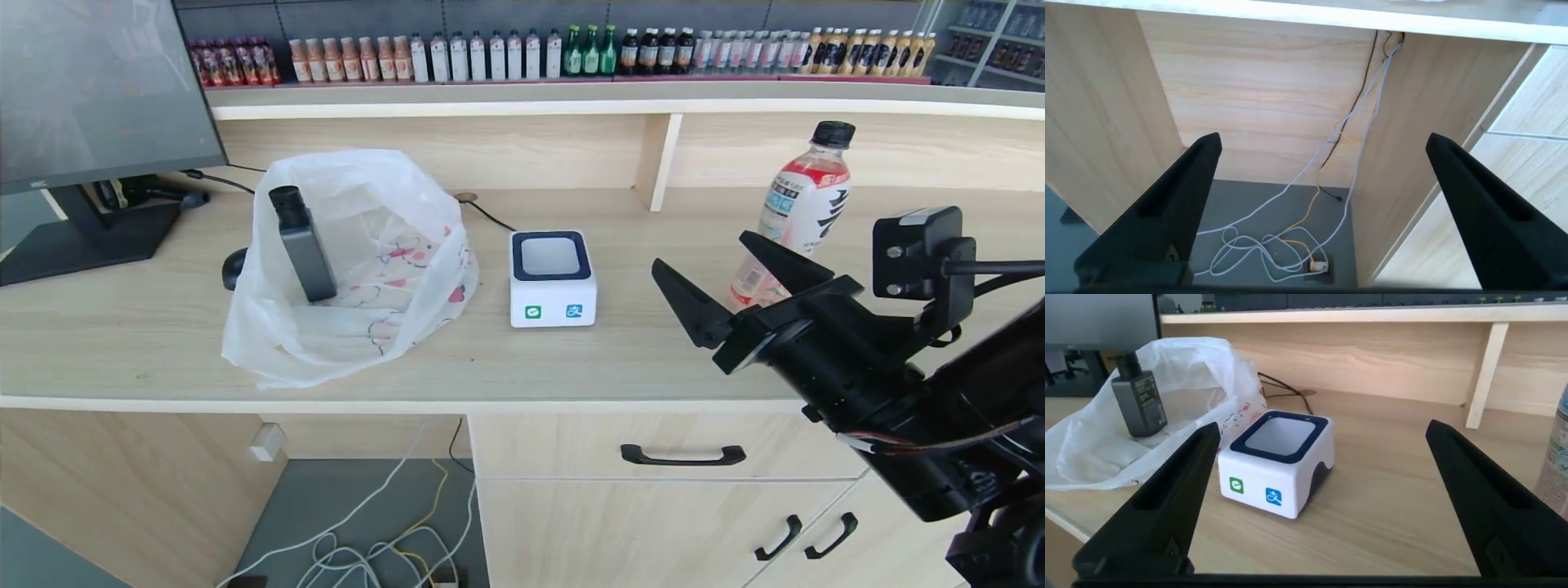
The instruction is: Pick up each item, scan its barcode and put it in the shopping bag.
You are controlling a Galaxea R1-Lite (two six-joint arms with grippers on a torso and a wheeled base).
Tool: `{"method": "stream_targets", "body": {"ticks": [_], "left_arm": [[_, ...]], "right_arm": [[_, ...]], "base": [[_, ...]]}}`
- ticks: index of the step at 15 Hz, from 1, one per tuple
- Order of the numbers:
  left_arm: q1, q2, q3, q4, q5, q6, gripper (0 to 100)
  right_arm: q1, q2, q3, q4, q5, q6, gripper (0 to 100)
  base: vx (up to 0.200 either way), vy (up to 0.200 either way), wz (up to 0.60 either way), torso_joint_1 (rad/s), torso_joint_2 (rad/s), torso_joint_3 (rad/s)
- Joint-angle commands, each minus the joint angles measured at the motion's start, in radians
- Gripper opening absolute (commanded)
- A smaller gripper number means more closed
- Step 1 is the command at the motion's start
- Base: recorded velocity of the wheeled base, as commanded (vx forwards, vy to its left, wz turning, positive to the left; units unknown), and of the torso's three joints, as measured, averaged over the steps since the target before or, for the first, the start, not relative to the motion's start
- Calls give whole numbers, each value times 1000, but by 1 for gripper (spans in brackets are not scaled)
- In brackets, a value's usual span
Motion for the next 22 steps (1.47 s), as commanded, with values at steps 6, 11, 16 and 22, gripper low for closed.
{"method": "stream_targets", "body": {"ticks": [6, 11, 16, 22], "left_arm": [[0, 0, 0, -1, -1, 0, 100], [0, 0, 0, -1, 1, 3, 100], [0, 0, 0, -1, 1, 3, 100], [0, 0, 0, -1, 1, 3, 100]], "right_arm": [[-13, 5, 21, -1, -2, -2, 100], [-9, 16, 45, -1, -136, -3, 100], [-12, -1, -50, 163, -154, 10, 100], [-82, 5, -190, 368, -119, 14, 100]], "base": [[0, -200, 0, 2, 2, 2], [0, 0, 0, 0, 0, 0], [0, 0, 0, 0, 0, 0], [0, 0, 0, 0, 0, 0]]}}
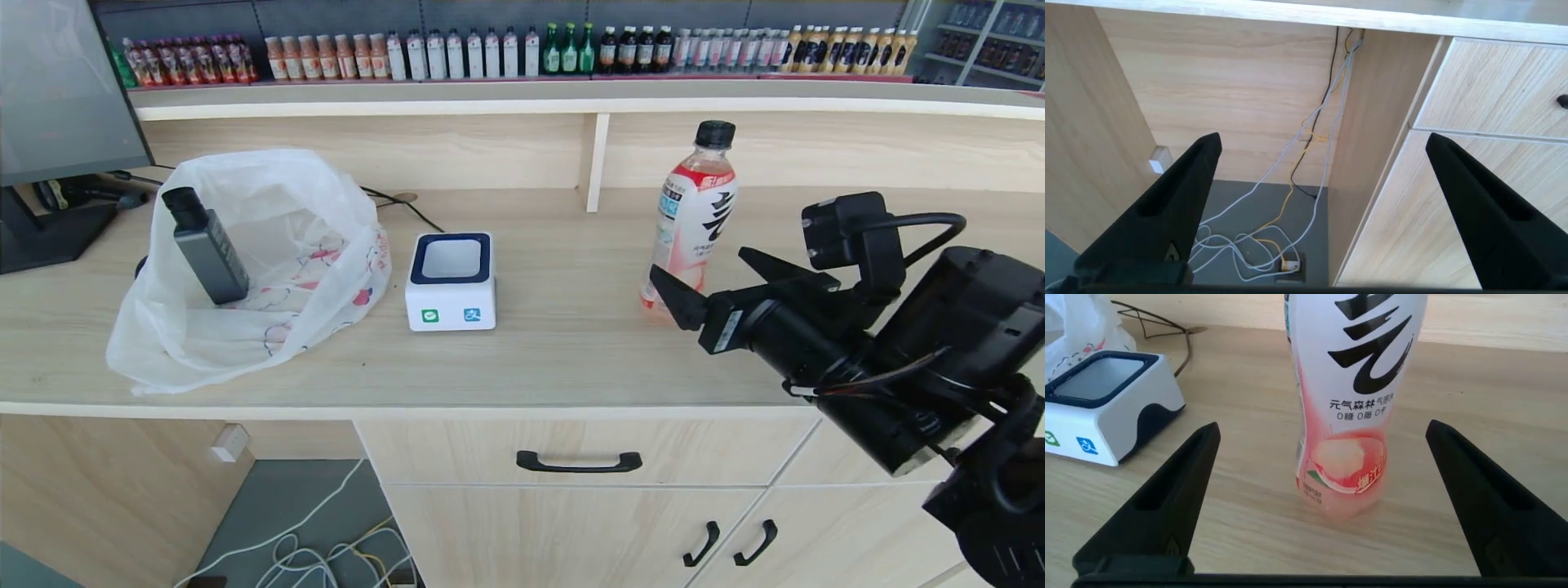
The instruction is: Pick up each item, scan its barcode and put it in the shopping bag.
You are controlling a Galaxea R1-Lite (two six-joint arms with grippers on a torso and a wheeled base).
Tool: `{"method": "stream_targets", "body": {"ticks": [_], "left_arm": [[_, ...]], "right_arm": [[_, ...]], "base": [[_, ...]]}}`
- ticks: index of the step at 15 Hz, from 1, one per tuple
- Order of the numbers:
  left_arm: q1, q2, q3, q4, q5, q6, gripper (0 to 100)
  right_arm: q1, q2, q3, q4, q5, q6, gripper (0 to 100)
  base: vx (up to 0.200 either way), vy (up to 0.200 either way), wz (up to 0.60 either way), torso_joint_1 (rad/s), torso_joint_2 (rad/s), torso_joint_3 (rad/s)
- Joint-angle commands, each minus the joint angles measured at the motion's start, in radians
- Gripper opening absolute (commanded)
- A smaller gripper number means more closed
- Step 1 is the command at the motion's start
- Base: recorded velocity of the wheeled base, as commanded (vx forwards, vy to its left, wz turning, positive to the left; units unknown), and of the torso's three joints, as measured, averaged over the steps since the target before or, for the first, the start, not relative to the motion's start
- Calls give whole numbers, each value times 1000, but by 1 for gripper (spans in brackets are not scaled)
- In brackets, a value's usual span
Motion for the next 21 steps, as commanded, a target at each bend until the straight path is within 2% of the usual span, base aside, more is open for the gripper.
{"method": "stream_targets", "body": {"ticks": [1, 10, 17, 21], "left_arm": [[0, 0, 0, -1, 0, 0, 100], [0, 0, 0, -1, 0, 0, 100], [0, 0, 0, -1, 0, 0, 100], [0, 0, 0, -1, 0, 0, 100]], "right_arm": [[-48, 3, -39, 42, 45, -1, 100], [-99, 126, -168, 58, 124, -2, 100], [-100, 207, -269, 56, 126, -2, 100], [-100, 219, -274, 53, 126, -2, 100]], "base": [[0, 0, 0, 0, 0, 0], [0, 0, 0, 0, 0, 0], [0, 0, 0, 0, 0, 0], [0, 0, 0, 0, 0, 0]]}}
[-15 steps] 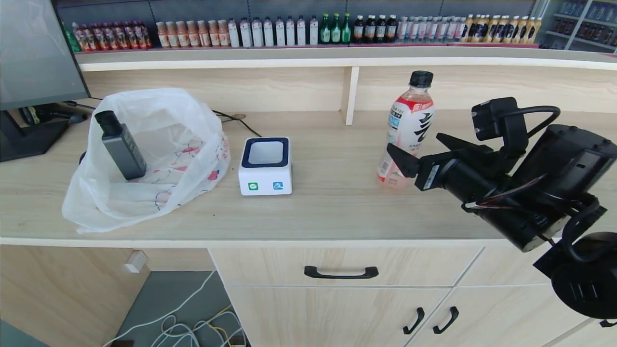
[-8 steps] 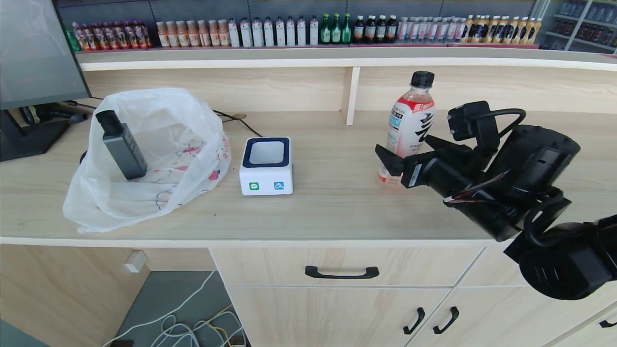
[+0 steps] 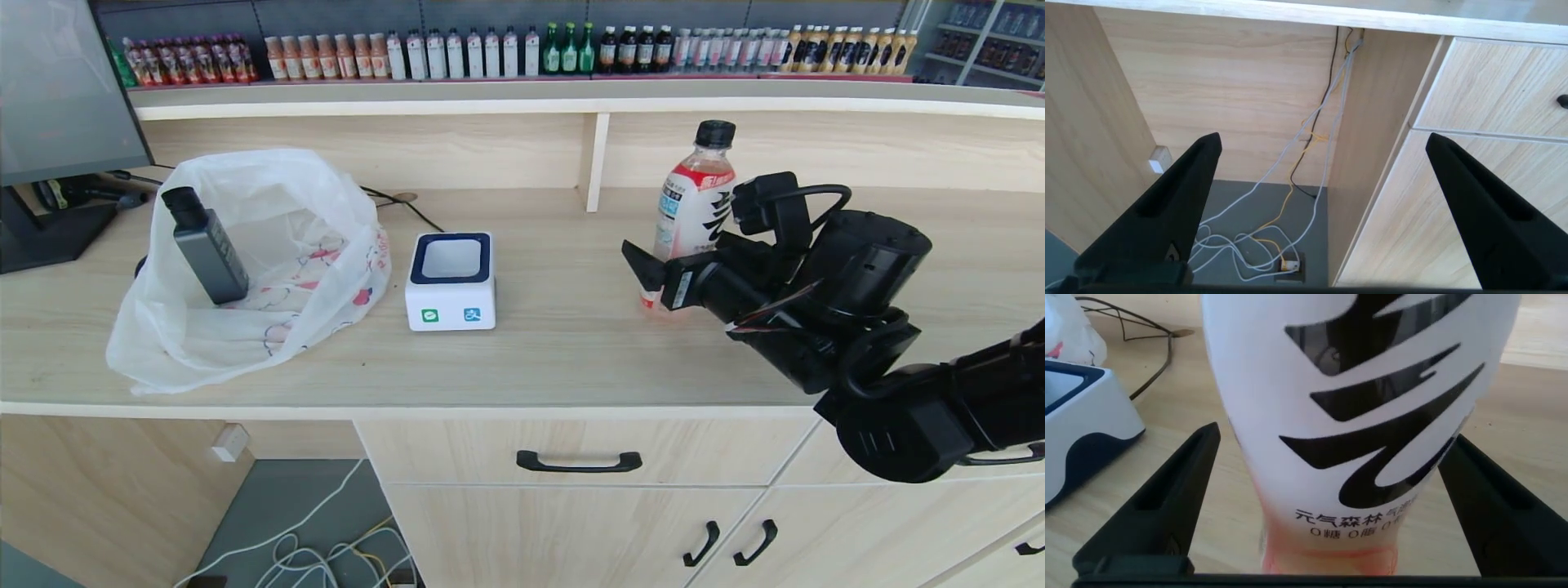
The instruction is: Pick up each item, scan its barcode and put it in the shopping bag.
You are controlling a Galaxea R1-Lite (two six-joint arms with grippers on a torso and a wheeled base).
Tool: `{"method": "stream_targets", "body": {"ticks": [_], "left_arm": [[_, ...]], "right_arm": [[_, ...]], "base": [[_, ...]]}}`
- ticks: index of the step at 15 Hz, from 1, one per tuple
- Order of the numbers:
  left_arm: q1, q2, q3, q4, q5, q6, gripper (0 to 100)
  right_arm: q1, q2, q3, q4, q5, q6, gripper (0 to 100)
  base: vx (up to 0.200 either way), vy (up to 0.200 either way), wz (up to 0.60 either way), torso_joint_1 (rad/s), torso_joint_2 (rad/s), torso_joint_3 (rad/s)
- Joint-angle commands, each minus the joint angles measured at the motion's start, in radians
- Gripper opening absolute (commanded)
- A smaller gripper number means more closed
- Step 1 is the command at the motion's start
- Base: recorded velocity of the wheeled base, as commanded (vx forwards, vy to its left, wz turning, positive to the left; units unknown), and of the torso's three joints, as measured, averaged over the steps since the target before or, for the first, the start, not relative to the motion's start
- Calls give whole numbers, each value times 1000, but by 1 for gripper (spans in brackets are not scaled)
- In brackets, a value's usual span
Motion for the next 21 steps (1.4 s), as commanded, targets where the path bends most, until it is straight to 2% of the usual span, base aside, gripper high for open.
{"method": "stream_targets", "body": {"ticks": [1, 13, 14, 21], "left_arm": [[0, 0, 0, -1, 1, 0, 100], [0, 0, 0, -1, 1, 0, 100], [0, 0, 0, -1, 1, 0, 100], [0, 0, 0, -1, -1, 0, 100]], "right_arm": [[-1, 10, -3, 0, 0, 0, 100], [-4, 41, -73, 3, 0, 1, 100], [-6, 38, -69, 0, 0, 1, 0], [-3, 18, -84, 3, 3, 7, 0]], "base": [[0, 0, 0, 0, 0, 0], [0, 0, 0, 0, 0, 0], [0, 0, 0, 0, 0, 0], [0, 0, 0, 0, 0, 0]]}}
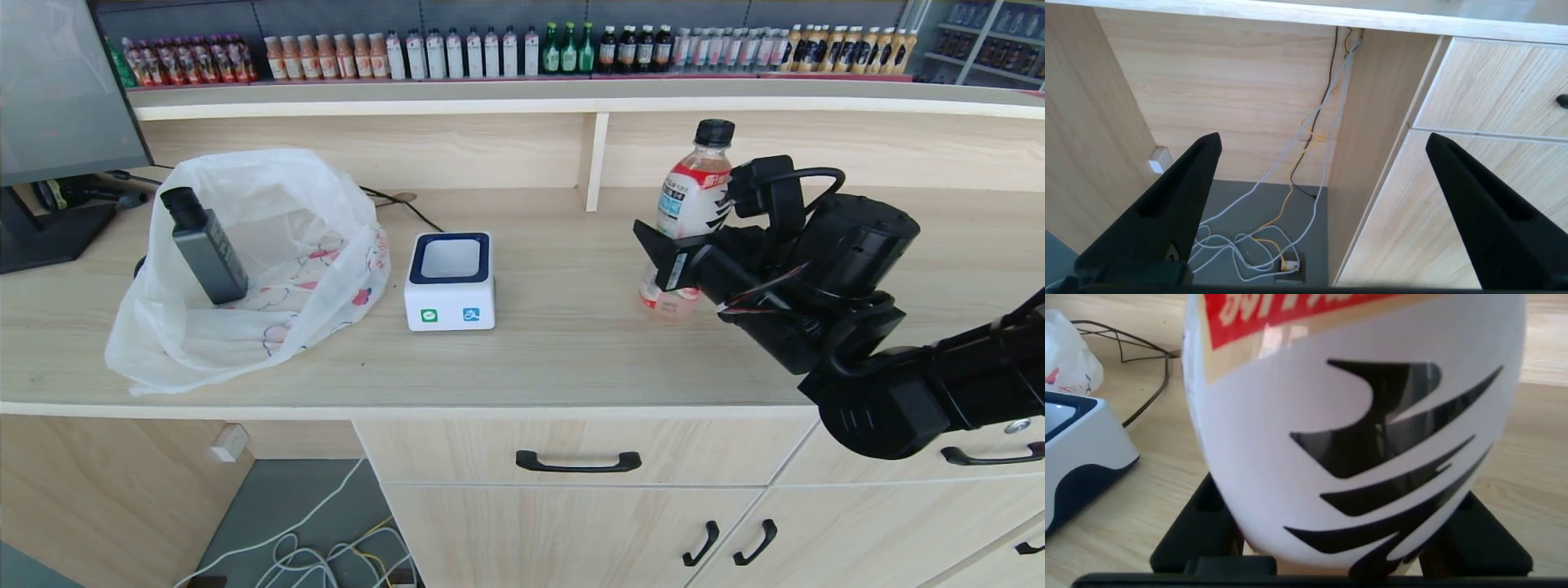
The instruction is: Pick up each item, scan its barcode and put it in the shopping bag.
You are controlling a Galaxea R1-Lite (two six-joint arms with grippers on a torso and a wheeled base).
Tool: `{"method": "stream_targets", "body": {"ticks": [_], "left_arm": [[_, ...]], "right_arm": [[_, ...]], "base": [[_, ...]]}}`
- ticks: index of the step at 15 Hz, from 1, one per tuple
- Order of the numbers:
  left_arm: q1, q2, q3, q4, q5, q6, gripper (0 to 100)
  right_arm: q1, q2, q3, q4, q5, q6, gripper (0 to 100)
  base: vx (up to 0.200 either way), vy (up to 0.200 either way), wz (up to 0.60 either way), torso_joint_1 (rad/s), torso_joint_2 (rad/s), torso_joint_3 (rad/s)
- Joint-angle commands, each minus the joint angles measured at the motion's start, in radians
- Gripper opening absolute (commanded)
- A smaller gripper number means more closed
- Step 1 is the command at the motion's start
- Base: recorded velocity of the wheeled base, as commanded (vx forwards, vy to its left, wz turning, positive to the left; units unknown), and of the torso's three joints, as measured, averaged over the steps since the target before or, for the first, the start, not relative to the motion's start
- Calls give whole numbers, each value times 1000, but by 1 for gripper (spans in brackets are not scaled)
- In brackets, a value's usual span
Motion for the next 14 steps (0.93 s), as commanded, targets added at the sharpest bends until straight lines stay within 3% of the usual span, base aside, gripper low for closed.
{"method": "stream_targets", "body": {"ticks": [1, 9, 14], "left_arm": [[0, 0, 0, -1, 1, 0, 100], [0, 0, 0, -1, 1, 0, 100], [0, 0, 0, -1, 1, 0, 100]], "right_arm": [[2, -17, 6, -3, 0, -1, 0], [84, -125, 23, 5, 3, -26, 0], [138, -301, 135, 61, 2, -90, 0]], "base": [[0, 0, 0, 0, 0, 0], [0, 0, 0, 0, 0, 0], [0, 0, 0, 0, 0, 0]]}}
